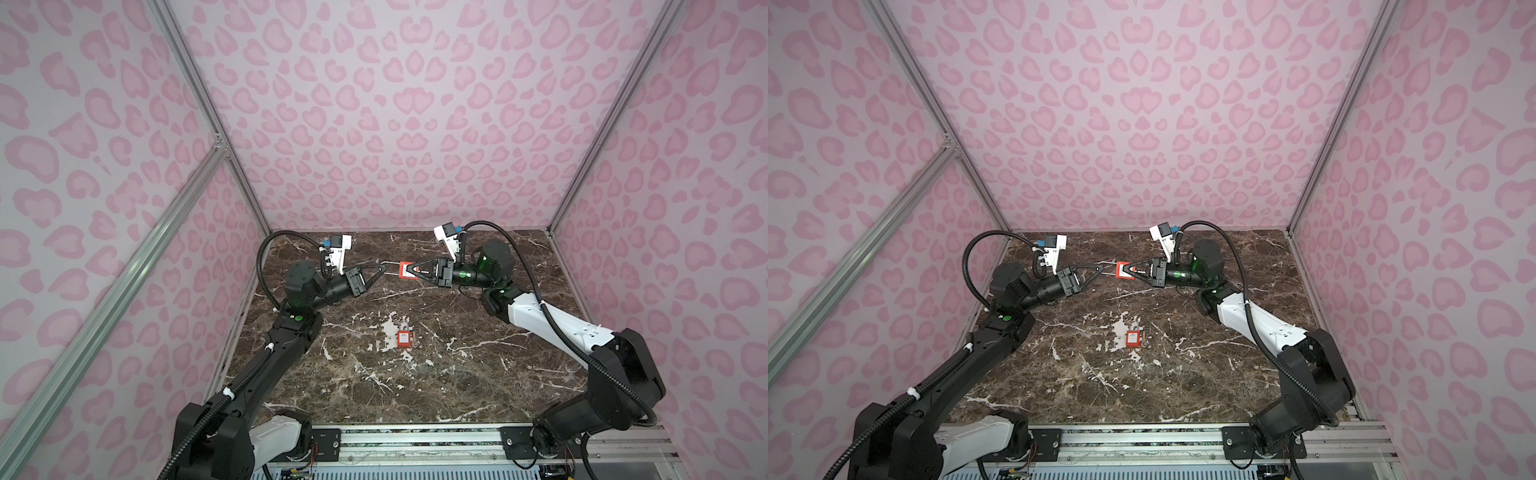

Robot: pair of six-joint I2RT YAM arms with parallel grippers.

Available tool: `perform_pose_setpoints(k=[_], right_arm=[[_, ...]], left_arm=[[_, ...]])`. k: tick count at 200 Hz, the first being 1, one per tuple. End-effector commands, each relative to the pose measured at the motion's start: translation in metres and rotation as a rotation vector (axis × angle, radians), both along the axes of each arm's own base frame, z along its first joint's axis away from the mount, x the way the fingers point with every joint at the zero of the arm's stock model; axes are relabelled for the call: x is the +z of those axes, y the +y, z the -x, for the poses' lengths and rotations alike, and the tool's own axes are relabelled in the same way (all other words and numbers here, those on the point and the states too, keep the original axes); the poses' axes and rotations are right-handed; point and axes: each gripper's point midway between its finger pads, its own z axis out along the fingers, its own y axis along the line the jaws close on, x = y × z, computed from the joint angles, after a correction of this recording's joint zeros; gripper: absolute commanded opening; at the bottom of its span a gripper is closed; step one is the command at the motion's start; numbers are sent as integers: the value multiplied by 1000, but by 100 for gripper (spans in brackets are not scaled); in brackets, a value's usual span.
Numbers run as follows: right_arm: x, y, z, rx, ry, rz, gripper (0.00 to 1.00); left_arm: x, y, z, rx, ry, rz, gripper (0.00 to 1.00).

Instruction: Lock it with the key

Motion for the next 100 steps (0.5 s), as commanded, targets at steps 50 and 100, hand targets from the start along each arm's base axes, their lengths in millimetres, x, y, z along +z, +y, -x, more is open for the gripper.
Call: perform_pose_setpoints(k=[50, 100], right_arm=[[8, 8, -1, 3, 10, -77, 0], [17, 6, -6, 3, 20, -141, 0]], left_arm=[[3, -5, 7, -42, -42, 2, 4], [4, -6, 13, -44, -62, -5, 4]])
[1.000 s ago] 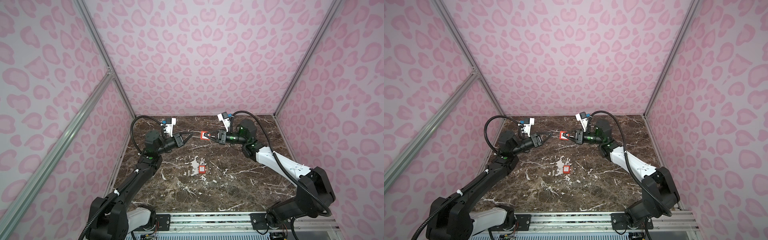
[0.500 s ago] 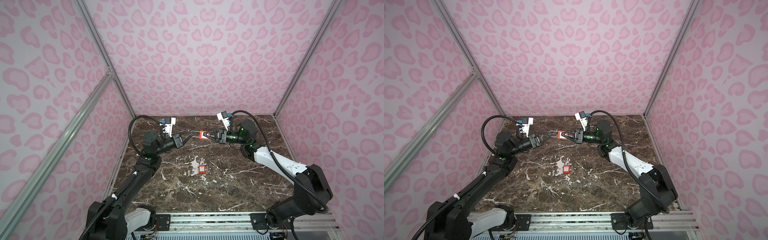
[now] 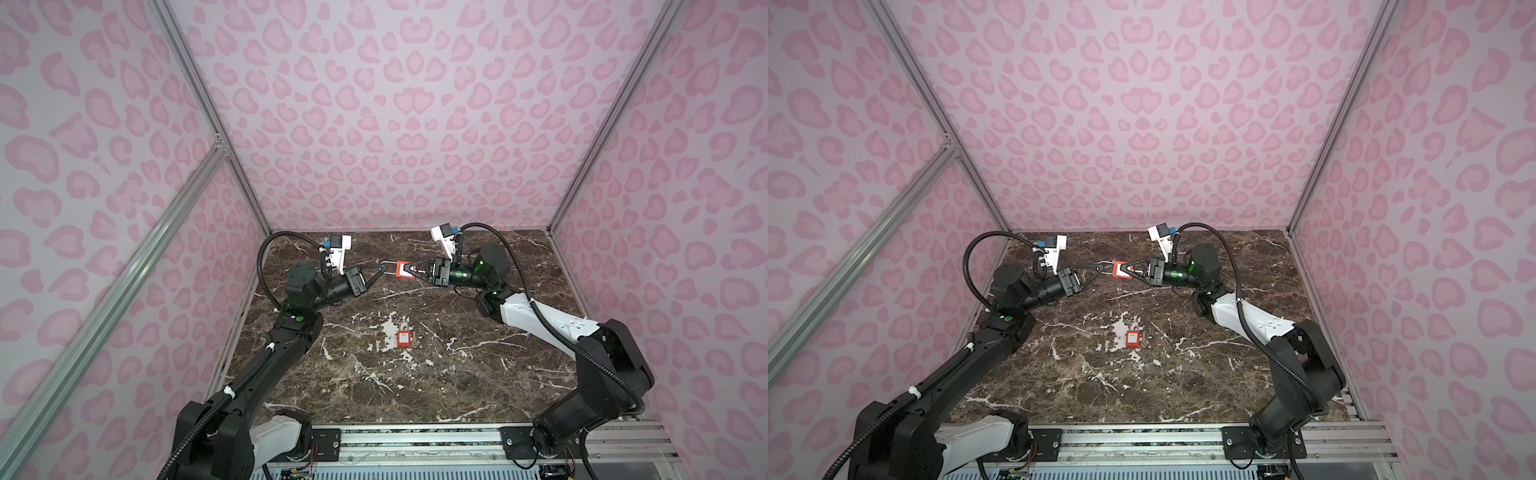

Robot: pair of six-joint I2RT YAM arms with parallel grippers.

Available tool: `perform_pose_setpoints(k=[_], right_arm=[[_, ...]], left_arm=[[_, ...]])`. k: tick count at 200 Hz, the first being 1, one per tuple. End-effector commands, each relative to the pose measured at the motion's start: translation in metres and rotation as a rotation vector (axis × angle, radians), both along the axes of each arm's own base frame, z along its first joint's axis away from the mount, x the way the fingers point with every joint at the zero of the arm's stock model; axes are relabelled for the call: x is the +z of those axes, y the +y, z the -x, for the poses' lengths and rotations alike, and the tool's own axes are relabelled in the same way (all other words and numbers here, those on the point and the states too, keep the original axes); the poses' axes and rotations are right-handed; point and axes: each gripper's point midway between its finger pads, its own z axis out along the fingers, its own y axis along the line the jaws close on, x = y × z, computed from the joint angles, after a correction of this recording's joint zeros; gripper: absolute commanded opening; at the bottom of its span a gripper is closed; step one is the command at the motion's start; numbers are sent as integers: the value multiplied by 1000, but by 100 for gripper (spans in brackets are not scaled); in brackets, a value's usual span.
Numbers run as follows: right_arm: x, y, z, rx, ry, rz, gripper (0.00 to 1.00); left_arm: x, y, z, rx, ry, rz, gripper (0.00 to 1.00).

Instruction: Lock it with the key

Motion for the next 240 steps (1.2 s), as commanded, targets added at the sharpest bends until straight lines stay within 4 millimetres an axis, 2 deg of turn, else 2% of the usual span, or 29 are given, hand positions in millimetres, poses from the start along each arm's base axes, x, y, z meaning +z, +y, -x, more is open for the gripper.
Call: perform_pose_setpoints(k=[1, 46, 56, 59, 65, 90, 132, 172, 195, 201, 240], right_arm=[[20, -3, -3, -23, -23, -74, 0], [14, -4, -8, -35, -18, -48, 0], [14, -5, -8, -38, -17, -50, 0], [15, -5, -8, -39, -17, -52, 0], [16, -6, -7, -39, -19, -57, 0], [20, -7, -6, -46, -21, -80, 0], [25, -2, 1, -22, -22, -99, 0], [26, 3, 7, -3, -25, -106, 0], [24, 4, 9, 6, -22, -110, 0], [24, 5, 10, 10, -23, -111, 0], [23, 7, 14, 22, -23, -121, 0]], left_arm=[[6, -5, 14, -56, -69, -13, 4], [12, -3, 16, -42, -99, -7, 34], [15, -3, 16, -40, -107, 0, 35], [16, -4, 16, -40, -109, 3, 40], [18, -5, 17, -41, -114, 6, 42], [21, -11, 18, -56, -121, 8, 47], [27, -27, 24, -121, -141, 11, 47], [30, -27, 22, -108, -152, 15, 42], [30, -27, 22, -113, -155, 19, 37], [30, -28, 23, -114, -155, 19, 33], [31, -27, 21, -108, -159, 21, 32]])
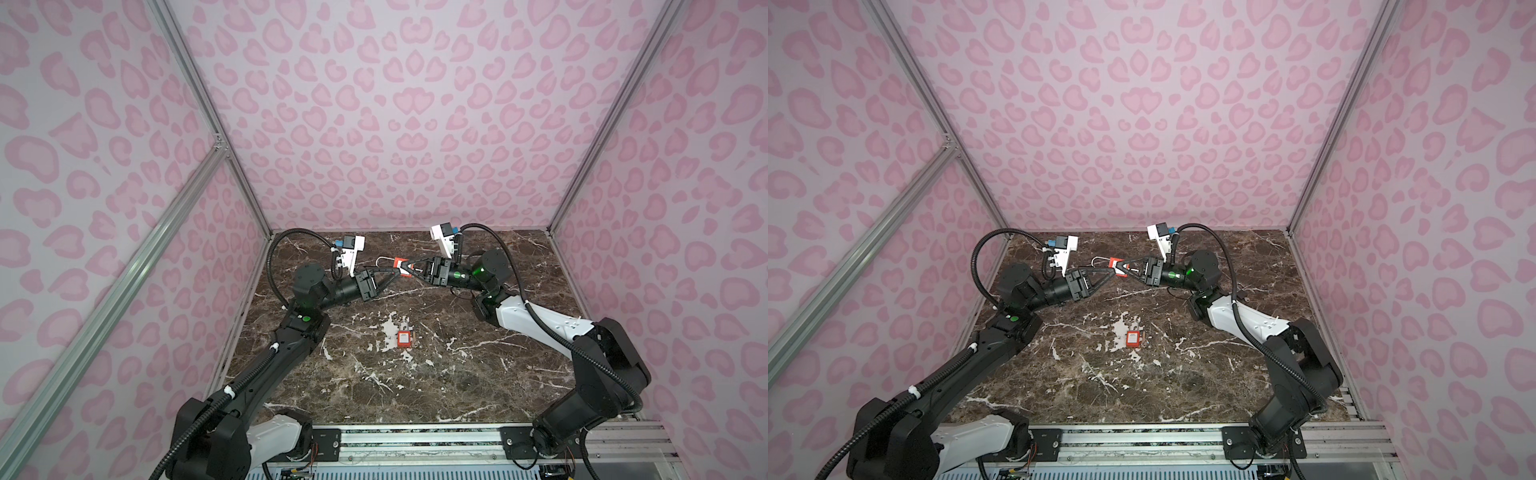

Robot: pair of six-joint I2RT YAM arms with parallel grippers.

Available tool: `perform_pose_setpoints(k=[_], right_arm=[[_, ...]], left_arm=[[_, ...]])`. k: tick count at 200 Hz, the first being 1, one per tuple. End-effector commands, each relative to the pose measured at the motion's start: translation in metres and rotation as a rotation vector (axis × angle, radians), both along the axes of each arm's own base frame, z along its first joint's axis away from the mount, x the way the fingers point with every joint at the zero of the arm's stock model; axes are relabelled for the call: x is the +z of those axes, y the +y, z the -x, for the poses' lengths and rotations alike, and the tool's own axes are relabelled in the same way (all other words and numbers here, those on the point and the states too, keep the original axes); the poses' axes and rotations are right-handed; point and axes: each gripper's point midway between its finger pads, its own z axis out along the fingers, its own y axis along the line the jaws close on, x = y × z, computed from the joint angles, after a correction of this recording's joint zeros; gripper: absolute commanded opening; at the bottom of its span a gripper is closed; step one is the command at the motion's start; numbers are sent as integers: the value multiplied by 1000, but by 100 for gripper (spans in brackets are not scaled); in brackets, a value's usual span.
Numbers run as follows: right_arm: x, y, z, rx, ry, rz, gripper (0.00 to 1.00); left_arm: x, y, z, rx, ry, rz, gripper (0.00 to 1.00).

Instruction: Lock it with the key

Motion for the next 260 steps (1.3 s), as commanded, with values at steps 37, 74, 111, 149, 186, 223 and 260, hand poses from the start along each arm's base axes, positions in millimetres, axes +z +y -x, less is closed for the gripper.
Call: perform_pose_setpoints(k=[37, 74, 111, 149, 186, 223, 260], right_arm=[[4, 3, 4, 14, -31, -28, 0], [0, 3, 3, 13, -24, -11, 37], [-2, -8, 1, -16, -17, -7, 57], [3, -32, -4, -40, -4, -63, 61], [-19, -32, -8, -56, 13, 13, 62], [-32, -30, -5, -60, 5, 69, 62], [-49, -30, -6, -90, 5, 133, 62]], left_arm=[[15, -1, 1, -10, -72, 24, 21], [15, 0, 2, -3, -82, 29, 4], [27, 0, 4, -8, -98, 54, 4], [25, 0, 2, -9, -92, 54, 4], [26, -1, 1, -9, -89, 60, 4], [27, 0, 1, -6, -91, 60, 4], [27, -1, 0, -8, -87, 63, 4]])
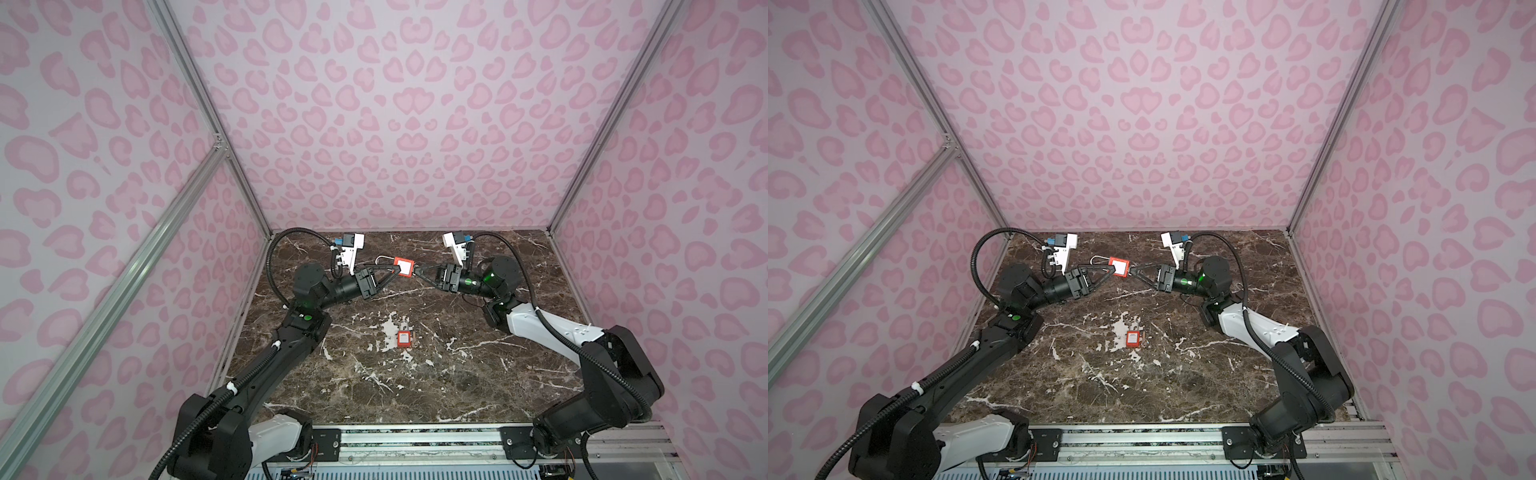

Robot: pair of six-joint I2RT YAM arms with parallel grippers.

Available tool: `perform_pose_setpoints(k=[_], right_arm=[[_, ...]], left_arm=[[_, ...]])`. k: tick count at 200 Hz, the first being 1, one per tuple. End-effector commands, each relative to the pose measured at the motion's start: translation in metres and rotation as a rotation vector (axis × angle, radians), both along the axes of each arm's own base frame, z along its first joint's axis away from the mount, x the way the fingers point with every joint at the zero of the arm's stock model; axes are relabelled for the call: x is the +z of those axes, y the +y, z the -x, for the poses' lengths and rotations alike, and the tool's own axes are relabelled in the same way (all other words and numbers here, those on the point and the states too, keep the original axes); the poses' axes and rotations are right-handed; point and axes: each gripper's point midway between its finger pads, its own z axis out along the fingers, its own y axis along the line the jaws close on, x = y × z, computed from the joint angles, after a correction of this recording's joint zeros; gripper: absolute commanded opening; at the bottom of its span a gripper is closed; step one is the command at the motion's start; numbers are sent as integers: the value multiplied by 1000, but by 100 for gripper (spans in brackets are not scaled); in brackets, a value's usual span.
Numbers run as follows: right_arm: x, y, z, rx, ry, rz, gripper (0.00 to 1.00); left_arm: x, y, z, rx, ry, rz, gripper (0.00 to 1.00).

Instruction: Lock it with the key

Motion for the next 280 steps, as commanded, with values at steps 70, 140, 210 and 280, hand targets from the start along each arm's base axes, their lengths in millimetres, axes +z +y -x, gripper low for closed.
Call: perform_pose_setpoints(k=[70, 140, 210, 280], right_arm=[[-35, -19, -5, -176, -199, 271, 63], [14, -68, 2, -371, -356, 179, 68], [27, -46, -13, -231, -209, 54, 58], [37, -13, -12, -60, -125, -45, 49]], left_arm=[[11, 0, 3, -7, -60, 16, 4], [8, -2, 0, -16, -53, 13, 4], [7, -1, 2, -18, -46, 13, 4], [10, -1, 1, -12, -48, 14, 4]])
